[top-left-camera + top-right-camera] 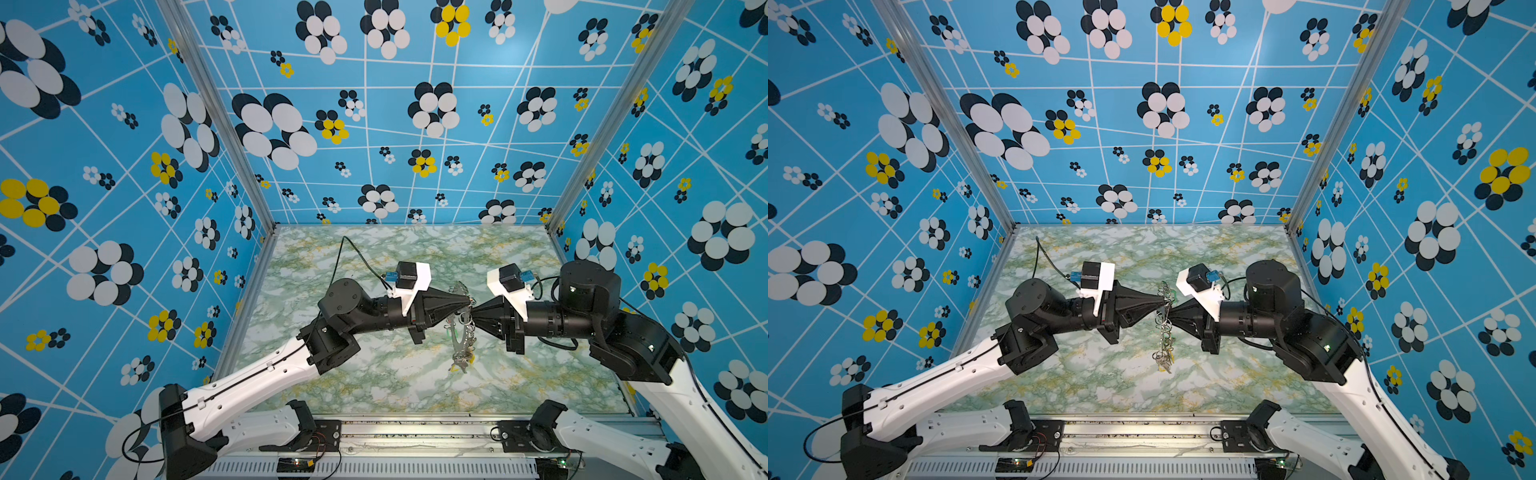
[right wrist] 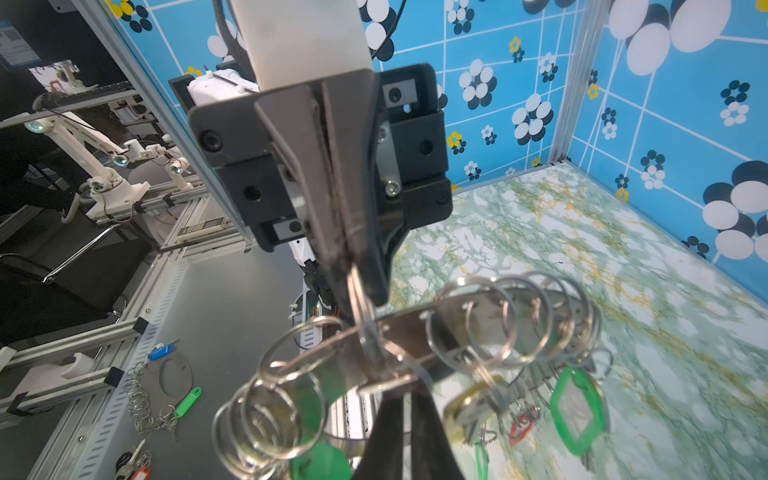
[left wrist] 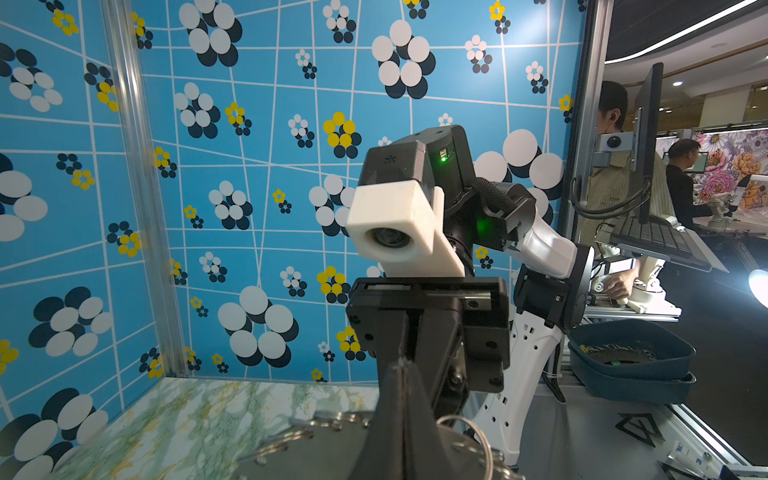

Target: Put the keys on the keyring

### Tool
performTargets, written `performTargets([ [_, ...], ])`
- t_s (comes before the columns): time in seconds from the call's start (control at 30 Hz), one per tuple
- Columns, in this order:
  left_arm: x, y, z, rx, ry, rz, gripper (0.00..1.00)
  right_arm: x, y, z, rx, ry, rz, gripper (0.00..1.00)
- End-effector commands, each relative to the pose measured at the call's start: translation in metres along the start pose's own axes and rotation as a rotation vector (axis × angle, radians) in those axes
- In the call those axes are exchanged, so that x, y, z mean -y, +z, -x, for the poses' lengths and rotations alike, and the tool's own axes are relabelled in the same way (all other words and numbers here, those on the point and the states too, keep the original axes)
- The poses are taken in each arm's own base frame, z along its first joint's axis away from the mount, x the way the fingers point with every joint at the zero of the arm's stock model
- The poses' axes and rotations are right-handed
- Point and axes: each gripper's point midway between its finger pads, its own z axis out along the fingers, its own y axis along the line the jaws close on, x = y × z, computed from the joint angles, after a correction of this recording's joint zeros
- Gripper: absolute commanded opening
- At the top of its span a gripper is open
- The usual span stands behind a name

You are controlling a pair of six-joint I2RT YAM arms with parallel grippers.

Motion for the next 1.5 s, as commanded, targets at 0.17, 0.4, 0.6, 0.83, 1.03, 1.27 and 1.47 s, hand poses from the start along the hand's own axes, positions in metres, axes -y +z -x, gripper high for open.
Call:
performTargets([
  [0.17,0.010,-0.007,0.045,0.114,0.063,-0.010,0.00,0.002,-0.007,0.002,0.013,-0.006,-0.047,0.23],
  [0.4,0.009,-0.008,0.045,0.111,0.068,-0.002,0.00,-0.008,-0.007,-0.002,0.000,-0.005,0.006,0.36],
  [0.6,0.009,-0.007,0.046,0.109,0.070,-0.002,0.00,-0.009,-0.005,-0.009,-0.027,0.003,0.014,0.42],
  [0.83,0.010,-0.005,0.049,0.119,0.064,-0.016,0.00,-0.003,-0.002,0.004,0.033,-0.024,-0.007,0.34],
  [1.03,0.012,-0.006,0.051,0.120,0.064,-0.017,0.00,0.004,0.002,0.010,0.044,-0.045,-0.036,0.23],
  [1.27,0.012,-0.007,0.050,0.119,0.066,-0.013,0.00,0.010,0.000,0.011,0.047,-0.047,-0.076,0.07],
  [1.47,0.011,-0.008,0.048,0.113,0.070,-0.004,0.00,0.006,-0.004,0.010,0.040,-0.049,-0.069,0.00],
])
